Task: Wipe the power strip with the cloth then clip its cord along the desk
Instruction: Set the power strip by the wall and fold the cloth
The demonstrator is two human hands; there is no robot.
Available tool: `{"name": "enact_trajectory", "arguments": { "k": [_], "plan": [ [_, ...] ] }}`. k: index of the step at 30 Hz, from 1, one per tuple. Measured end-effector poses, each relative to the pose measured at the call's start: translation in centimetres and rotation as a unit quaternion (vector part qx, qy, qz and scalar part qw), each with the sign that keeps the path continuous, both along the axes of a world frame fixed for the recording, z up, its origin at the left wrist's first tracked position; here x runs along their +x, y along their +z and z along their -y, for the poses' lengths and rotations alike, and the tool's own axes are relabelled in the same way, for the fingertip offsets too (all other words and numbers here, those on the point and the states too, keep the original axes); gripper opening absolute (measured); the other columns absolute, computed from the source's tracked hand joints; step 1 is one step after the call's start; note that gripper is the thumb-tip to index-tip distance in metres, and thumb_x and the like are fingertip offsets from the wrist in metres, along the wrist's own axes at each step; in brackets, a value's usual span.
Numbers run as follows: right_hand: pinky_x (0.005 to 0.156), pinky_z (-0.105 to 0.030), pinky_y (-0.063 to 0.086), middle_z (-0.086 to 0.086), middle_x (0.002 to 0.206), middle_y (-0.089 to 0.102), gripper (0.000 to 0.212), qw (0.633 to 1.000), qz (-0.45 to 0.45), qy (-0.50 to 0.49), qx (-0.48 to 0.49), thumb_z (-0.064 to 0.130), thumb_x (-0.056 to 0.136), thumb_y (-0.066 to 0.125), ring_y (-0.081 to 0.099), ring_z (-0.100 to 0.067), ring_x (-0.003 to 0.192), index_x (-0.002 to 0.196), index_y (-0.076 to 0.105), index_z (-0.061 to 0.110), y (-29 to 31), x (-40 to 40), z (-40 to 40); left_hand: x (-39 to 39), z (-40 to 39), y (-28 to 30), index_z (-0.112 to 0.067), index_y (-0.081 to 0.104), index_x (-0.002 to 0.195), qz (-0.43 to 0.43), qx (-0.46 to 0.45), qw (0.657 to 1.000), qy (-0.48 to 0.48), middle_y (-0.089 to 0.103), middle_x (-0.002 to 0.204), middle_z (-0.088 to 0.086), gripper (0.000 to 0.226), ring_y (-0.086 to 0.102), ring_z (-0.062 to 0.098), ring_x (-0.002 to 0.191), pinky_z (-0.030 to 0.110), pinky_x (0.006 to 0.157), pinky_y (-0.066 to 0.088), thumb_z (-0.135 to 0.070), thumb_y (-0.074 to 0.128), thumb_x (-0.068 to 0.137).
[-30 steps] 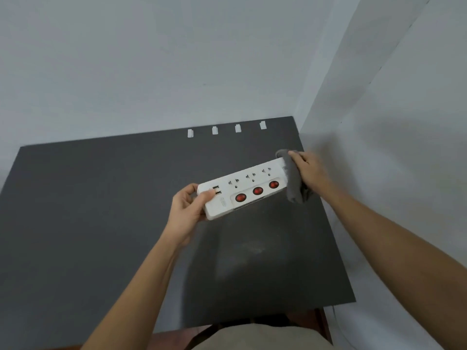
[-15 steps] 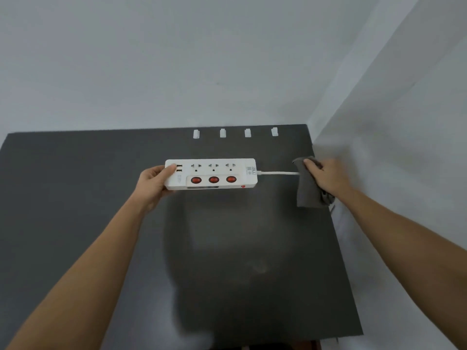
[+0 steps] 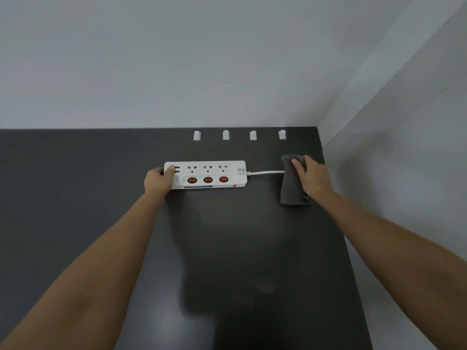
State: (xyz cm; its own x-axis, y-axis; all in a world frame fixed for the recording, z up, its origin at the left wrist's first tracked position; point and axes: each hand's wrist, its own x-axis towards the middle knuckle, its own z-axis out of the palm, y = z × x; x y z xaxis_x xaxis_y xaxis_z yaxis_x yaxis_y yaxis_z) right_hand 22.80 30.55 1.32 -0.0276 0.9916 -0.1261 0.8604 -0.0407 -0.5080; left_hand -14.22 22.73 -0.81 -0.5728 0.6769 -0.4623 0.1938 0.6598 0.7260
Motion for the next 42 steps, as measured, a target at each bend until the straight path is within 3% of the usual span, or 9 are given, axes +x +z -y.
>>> {"name": "enact_trajectory", "arguments": {
  "k": [8, 11, 14, 16, 21, 26, 32, 36, 42],
  "plan": [
    [0.070, -0.031, 0.041, -0.011, 0.090, 0.065, 0.029, 0.999, -0.044, 0.030, 0.002, 0.029, 0.081, 0.071, 0.059, -0.029, 0.087, 0.096, 0.056, 0.009, 1.6, -0.8, 0.0, 1.4, 0.9, 0.5, -0.006, 0.065, 0.118, -0.120, 0.046, 0.987, 0.094, 0.059, 0.126, 0.015, 0.036, 0.057, 0.030, 0.115, 0.036, 0.093, 0.047, -0.027, 0.061, 0.089],
    [0.066, -0.028, 0.045, 0.002, 0.082, 0.063, 0.035, 0.991, -0.127, 0.032, 0.032, 0.034, 0.068, 0.081, 0.057, -0.015, 0.075, 0.090, 0.060, 0.016, 4.2, -1.0, 0.9, 4.3, 1.4, 3.0, -0.008, 0.075, 0.090, -0.140, 0.132, 0.980, 0.042, 0.074, 0.095, 0.007, 0.028, 0.068, 0.019, 0.089, 0.027, 0.077, 0.047, -0.034, 0.064, 0.087],
    [0.067, -0.026, 0.044, 0.008, 0.076, 0.061, 0.032, 0.976, -0.210, 0.053, 0.014, 0.055, 0.076, 0.065, 0.053, -0.007, 0.069, 0.082, 0.062, 0.023, 6.7, -1.7, 2.4, 9.2, 2.4, 6.2, -0.014, 0.074, 0.082, 0.024, 0.160, 0.982, -0.102, 0.073, 0.082, -0.005, 0.034, 0.067, -0.002, 0.073, 0.019, 0.075, 0.050, -0.045, 0.062, 0.089],
    [0.068, -0.033, 0.040, -0.003, 0.069, 0.059, 0.046, 0.962, -0.262, 0.078, 0.001, 0.066, 0.078, 0.052, 0.049, -0.010, 0.067, 0.075, 0.062, 0.022, 8.4, -2.3, 3.6, 12.1, 3.1, 7.7, -0.018, 0.071, 0.103, 0.178, 0.149, 0.949, -0.211, 0.073, 0.101, -0.005, 0.030, 0.067, 0.001, 0.093, 0.027, 0.088, 0.053, -0.041, 0.068, 0.085],
    [0.068, -0.030, 0.042, 0.010, 0.072, 0.055, 0.026, 0.953, -0.262, 0.153, 0.011, 0.025, 0.070, 0.078, 0.049, -0.009, 0.067, 0.075, 0.052, 0.019, 12.7, -2.0, 6.1, 14.4, 3.4, 10.8, -0.011, 0.058, 0.122, 0.370, 0.178, 0.891, -0.193, 0.068, 0.120, 0.011, 0.055, 0.067, 0.024, 0.108, 0.036, 0.088, 0.055, -0.015, 0.079, 0.072],
    [0.078, -0.049, 0.057, -0.017, 0.107, 0.065, 0.068, 0.934, -0.343, 0.046, -0.090, 0.000, 0.064, 0.075, 0.067, -0.032, 0.094, 0.120, 0.045, 0.026, 14.1, 0.3, 6.7, 13.2, 3.5, 13.7, -0.015, 0.072, 0.098, 0.270, 0.176, 0.907, -0.272, 0.073, 0.098, 0.008, 0.028, 0.070, 0.013, 0.087, 0.030, 0.078, 0.058, -0.015, 0.082, 0.072],
    [0.069, -0.036, 0.049, -0.010, 0.072, 0.066, 0.029, 0.966, -0.252, 0.030, -0.038, -0.008, 0.068, 0.068, 0.059, -0.019, 0.070, 0.074, 0.065, 0.020, 11.5, 1.3, 8.5, 14.7, 4.0, 12.6, -0.007, 0.064, 0.085, 0.130, 0.176, 0.910, -0.352, 0.063, 0.075, 0.007, 0.017, 0.058, 0.010, 0.071, 0.022, 0.069, 0.049, 0.006, 0.074, 0.076],
    [0.066, -0.026, 0.041, -0.004, 0.074, 0.069, 0.019, 0.992, -0.099, 0.047, -0.056, 0.010, 0.065, 0.078, 0.061, -0.015, 0.073, 0.078, 0.069, 0.021, 6.8, 1.7, 12.1, 15.3, 7.3, 7.1, -0.009, 0.065, 0.084, 0.008, 0.089, 0.906, -0.414, 0.070, 0.085, 0.015, 0.017, 0.059, 0.017, 0.078, 0.038, 0.080, 0.051, -0.008, 0.079, 0.074],
    [0.068, -0.025, 0.041, -0.007, 0.082, 0.073, 0.020, 0.973, -0.022, 0.165, -0.159, 0.017, 0.066, 0.080, 0.064, -0.018, 0.079, 0.084, 0.071, 0.015, 1.8, 2.0, 19.6, 14.0, 14.8, 2.6, -0.012, 0.068, 0.092, -0.063, 0.015, 0.865, -0.497, 0.070, 0.092, 0.001, 0.021, 0.064, 0.017, 0.091, 0.028, 0.078, 0.046, -0.018, 0.079, 0.076]
  ]
}}
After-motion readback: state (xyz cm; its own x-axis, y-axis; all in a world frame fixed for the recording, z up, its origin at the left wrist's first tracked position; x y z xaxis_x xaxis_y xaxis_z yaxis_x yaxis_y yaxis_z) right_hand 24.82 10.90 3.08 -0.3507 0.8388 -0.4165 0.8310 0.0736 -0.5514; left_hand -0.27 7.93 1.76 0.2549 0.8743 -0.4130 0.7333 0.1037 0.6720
